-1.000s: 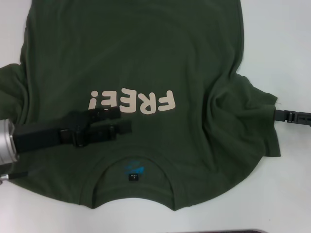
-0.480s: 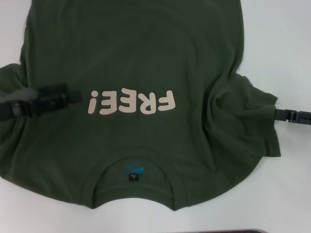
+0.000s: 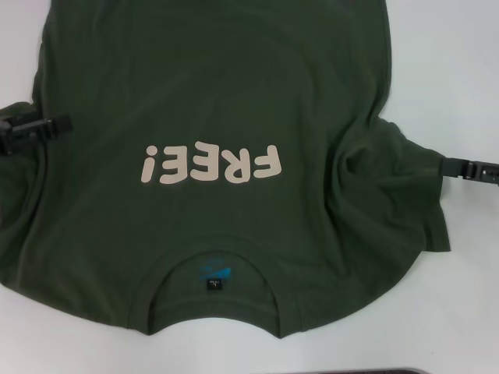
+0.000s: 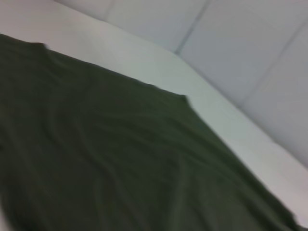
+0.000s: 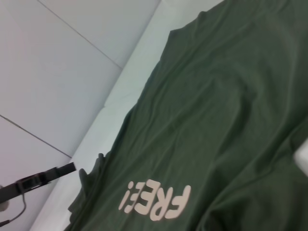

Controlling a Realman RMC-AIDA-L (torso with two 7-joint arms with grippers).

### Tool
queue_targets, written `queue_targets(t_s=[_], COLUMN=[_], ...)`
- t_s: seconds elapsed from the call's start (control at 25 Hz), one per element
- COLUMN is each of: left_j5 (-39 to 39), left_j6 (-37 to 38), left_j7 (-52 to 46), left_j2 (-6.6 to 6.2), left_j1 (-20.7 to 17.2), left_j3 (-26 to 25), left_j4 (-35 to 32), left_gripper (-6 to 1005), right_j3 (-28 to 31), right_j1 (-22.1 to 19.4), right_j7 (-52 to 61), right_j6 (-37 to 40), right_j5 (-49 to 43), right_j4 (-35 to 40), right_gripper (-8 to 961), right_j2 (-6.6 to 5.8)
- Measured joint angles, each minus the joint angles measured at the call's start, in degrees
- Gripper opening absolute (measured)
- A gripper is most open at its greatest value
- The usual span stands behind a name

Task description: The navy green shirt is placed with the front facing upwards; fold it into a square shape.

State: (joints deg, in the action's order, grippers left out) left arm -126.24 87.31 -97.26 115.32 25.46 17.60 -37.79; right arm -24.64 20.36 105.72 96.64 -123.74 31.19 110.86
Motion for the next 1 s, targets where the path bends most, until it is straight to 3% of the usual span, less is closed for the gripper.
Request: queue_targets(t_s=[0.4,0.68,1.0], left_j5=[-0.5,-1.4,-3.4], left_j6=[-10.3,-12.1,-12.1], left_j7=[-0.6,-1.9,-3.8], left_j2=[-0.10,-0.27,-0.61], left_j1=[0.1,-0.2,-0.7], left_j3=[-0.1,-0.2,-0.9], left_j4=[-0.5,-2.0,-3.9], left_gripper=[872,872,873], right_j3=[0.0,-0.1,-1.3], right_j1=[2.3,3.7,4.7], right_j7=[0.1,-0.2,-0.4], right_j6=[0.1,-0.7,-3.5], right_j5=[0.0,0.0,-0.4], right_j4=[-0.1,-0.1,-1.0], right_gripper=[706,716,825], right_j2=[1.80,2.86,3.59])
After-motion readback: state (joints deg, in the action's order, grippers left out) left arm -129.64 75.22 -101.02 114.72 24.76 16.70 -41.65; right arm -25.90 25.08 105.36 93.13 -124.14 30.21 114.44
